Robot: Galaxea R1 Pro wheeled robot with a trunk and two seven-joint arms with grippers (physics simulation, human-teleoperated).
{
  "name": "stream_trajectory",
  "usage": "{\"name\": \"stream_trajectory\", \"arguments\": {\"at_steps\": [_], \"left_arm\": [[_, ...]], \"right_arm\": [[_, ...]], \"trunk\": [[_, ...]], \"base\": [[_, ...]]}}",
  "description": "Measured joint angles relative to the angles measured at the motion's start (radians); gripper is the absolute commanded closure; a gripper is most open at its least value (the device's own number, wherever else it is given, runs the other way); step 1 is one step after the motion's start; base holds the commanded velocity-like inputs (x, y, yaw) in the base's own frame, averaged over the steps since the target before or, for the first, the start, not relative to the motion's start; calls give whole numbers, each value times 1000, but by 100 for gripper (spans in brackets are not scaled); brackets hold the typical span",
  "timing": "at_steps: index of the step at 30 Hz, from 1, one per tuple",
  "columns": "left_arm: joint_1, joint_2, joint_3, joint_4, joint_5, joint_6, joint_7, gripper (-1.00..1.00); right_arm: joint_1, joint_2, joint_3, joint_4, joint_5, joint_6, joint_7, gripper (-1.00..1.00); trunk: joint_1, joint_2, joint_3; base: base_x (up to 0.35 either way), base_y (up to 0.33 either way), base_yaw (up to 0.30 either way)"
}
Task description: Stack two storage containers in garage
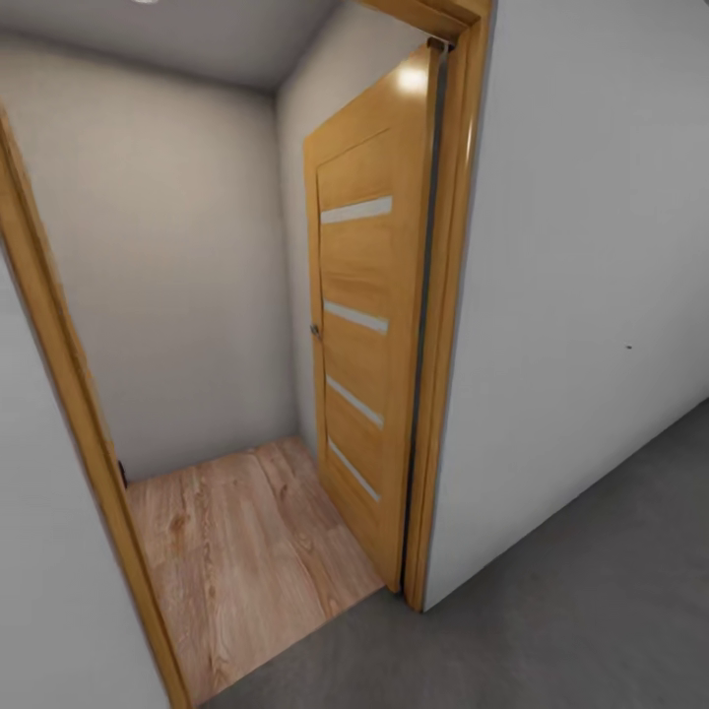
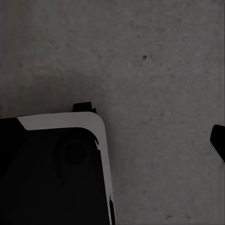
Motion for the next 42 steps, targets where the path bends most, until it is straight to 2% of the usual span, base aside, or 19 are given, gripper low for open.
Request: {"name": "stream_trajectory", "arguments": {"at_steps": [27, 42], "left_arm": [[0, 0, 0, 0, 1, 0, 0, -100], [0, 0, 0, 0, 2, -1, 0, -100]], "right_arm": [[0, -4, 0, 0, 0, 0, 2, -100], [0, -4, -1, 0, -2, -4, 2, -100]], "trunk": [[0, 0, 0], [0, 0, 0]], "base": [[303, -130, 2], [298, -144, 232]]}}
